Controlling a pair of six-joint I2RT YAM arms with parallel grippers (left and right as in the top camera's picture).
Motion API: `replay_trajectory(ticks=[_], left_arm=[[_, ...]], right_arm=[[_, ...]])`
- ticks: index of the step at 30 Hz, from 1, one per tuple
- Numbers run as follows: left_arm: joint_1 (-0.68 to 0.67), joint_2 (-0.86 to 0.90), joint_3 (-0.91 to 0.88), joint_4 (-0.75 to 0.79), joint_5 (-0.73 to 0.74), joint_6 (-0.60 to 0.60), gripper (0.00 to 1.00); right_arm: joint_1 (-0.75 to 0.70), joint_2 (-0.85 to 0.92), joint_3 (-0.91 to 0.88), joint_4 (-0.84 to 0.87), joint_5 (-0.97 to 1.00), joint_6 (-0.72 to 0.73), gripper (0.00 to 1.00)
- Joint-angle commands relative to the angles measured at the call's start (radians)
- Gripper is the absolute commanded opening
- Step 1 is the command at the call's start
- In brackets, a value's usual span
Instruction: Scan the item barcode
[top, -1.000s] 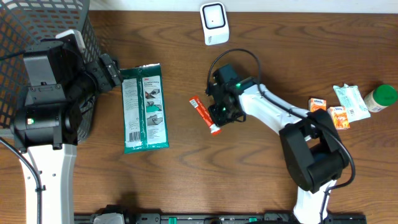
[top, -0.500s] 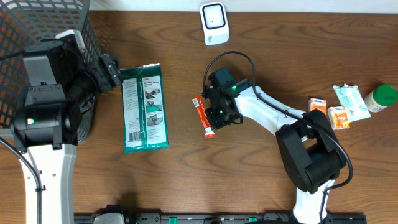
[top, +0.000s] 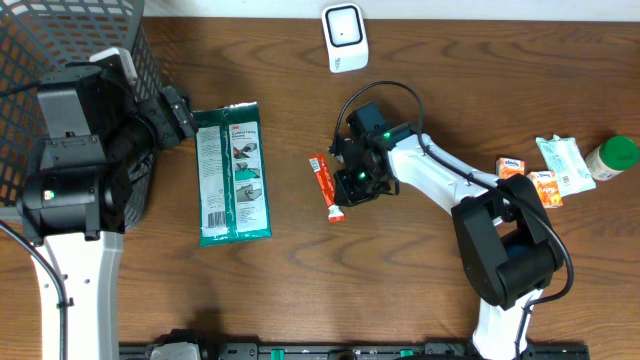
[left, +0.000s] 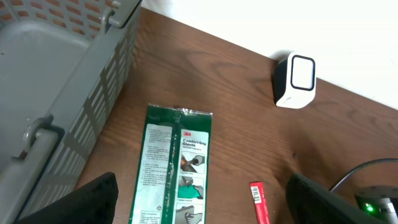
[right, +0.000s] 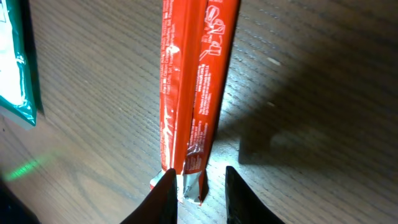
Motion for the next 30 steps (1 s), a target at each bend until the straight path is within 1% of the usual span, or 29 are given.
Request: replay_trajectory(ticks=[1, 11, 30], left_arm=[[0.005, -0.001, 0.005, 0.000, 0.006, 0.012, 0.87], [0.005, -0.001, 0.005, 0.000, 0.006, 0.012, 0.87], [0.005, -0.001, 0.005, 0.000, 0.006, 0.012, 0.87]], right_arm=[[0.018, -0.029, 0.011, 0.000, 0.015, 0.029, 0.22], [0.037, -0.029, 0.009, 0.040, 0.051, 0.095, 0.21], [0.045, -0.029, 0.008, 0.051, 0.084, 0.110, 0.19]])
